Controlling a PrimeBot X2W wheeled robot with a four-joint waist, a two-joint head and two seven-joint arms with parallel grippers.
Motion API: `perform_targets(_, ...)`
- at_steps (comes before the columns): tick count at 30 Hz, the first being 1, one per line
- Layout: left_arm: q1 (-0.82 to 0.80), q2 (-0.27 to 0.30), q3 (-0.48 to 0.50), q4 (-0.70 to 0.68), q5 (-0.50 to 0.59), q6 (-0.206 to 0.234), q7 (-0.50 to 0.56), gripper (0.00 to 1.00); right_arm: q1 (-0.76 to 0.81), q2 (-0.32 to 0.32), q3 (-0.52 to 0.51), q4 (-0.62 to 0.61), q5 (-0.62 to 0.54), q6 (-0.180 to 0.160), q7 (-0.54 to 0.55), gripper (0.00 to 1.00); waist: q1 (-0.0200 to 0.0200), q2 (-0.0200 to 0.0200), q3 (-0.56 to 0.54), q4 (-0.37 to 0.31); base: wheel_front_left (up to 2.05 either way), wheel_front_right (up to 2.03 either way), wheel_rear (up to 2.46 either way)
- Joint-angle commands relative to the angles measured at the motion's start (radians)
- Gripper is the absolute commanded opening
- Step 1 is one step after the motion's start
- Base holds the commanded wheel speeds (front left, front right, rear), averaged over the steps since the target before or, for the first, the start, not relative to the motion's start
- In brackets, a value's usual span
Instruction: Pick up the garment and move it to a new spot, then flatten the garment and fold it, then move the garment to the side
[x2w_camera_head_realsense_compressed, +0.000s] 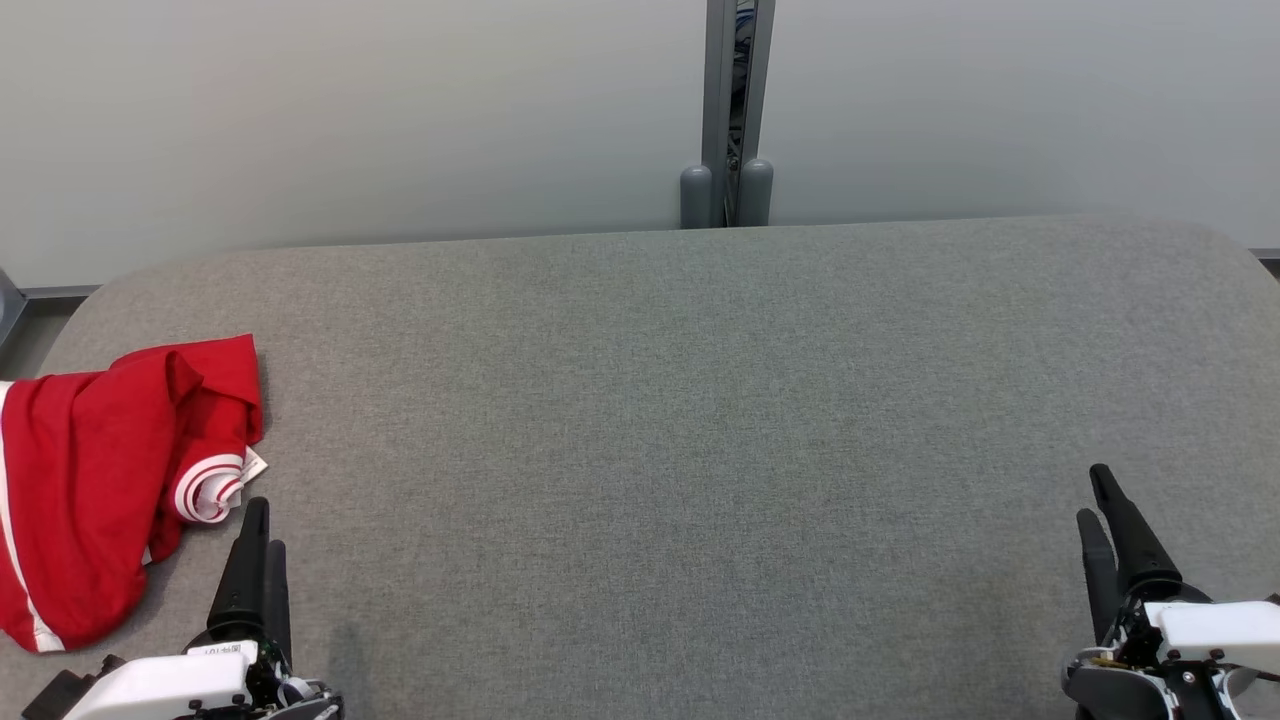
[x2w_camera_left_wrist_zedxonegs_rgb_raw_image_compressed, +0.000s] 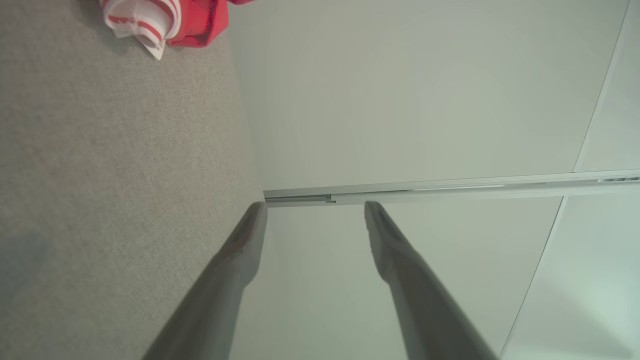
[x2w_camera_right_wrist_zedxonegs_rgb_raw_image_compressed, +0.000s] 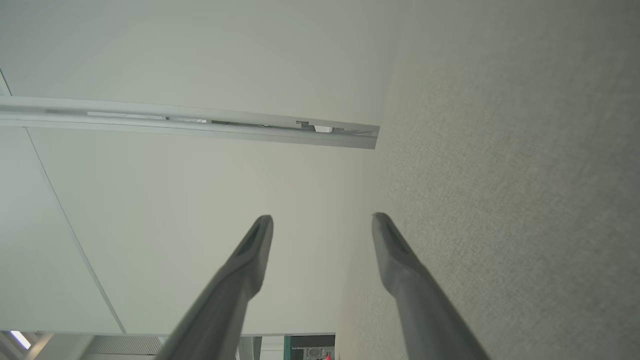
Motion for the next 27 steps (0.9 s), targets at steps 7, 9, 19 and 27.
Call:
perform_targets(7, -0.043, 0.012, 0.022, -0.022, 0.077, -0.015, -0.039, 1.00, -0.036, 0.018, -0.078, -0.027, -0.181, 0.004, -0.014, 1.00, 0.0000, -0.0001, 0.003, -0.002, 0.00, 0.00, 0.00)
perform_targets(9, -0.047, 0.012, 0.030, -0.027, 0.099, -0.017, -0.047, 1.00, -0.040, 0.024, -0.091, -0.035, -0.224, 0.004, -0.016, 1.00, 0.0000, -0.0001, 0.004, -0.002, 0.00, 0.00, 0.00)
perform_targets(19, -0.072, 0.014, 0.065, -0.076, 0.249, -0.026, -0.084, 1.00, -0.056, 0.052, -0.144, -0.117, -0.491, 0.004, -0.025, 1.00, 0.0000, -0.0001, 0.007, -0.003, 0.00, 0.00, 0.00)
perform_targets(27, -0.089, 0.015, 0.069, -0.165, 0.403, -0.021, -0.110, 1.00, -0.069, 0.072, -0.178, -0.195, -0.722, 0.004, -0.032, 1.00, 0.0000, -0.0001, 0.010, -0.007, 0.00, 0.00, 0.00)
